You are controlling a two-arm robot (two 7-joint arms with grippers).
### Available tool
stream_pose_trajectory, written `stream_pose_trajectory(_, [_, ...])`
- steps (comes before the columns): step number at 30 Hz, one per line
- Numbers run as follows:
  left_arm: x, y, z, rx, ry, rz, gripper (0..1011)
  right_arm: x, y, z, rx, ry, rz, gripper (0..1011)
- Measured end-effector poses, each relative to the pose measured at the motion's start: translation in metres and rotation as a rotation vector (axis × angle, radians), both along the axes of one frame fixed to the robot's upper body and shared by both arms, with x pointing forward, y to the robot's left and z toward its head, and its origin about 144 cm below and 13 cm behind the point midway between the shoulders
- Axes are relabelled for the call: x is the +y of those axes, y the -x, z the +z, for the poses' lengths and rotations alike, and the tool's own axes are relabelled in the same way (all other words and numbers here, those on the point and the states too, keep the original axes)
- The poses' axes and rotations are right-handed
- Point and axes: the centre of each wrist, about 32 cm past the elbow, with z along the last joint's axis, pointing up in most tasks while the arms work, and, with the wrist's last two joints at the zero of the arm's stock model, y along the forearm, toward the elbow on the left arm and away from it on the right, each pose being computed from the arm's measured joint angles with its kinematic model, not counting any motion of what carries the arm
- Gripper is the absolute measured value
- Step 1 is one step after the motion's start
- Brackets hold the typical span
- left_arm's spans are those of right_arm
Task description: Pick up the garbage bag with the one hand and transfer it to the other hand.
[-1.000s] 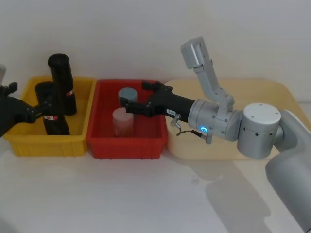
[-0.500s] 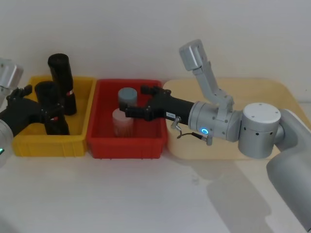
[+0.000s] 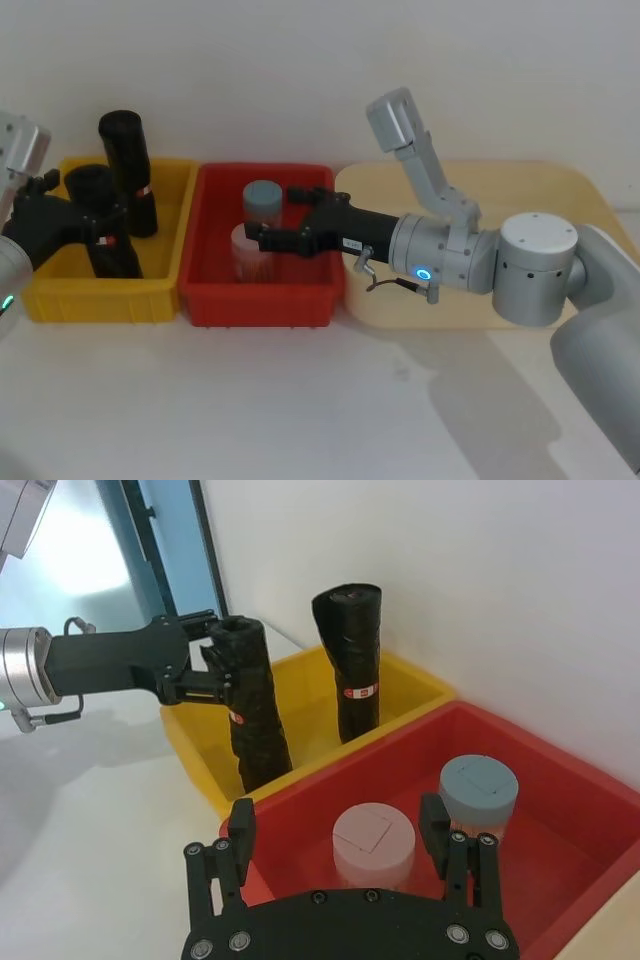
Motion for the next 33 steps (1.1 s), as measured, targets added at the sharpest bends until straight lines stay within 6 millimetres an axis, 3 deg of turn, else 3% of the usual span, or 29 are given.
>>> stream_pose_trajectory(33, [-0.002, -0.006, -0.001, -0.003, 0.0, 0.032, 1002, 0.004, -0.03, -0.014, 0.031, 0.08, -0.015, 1002])
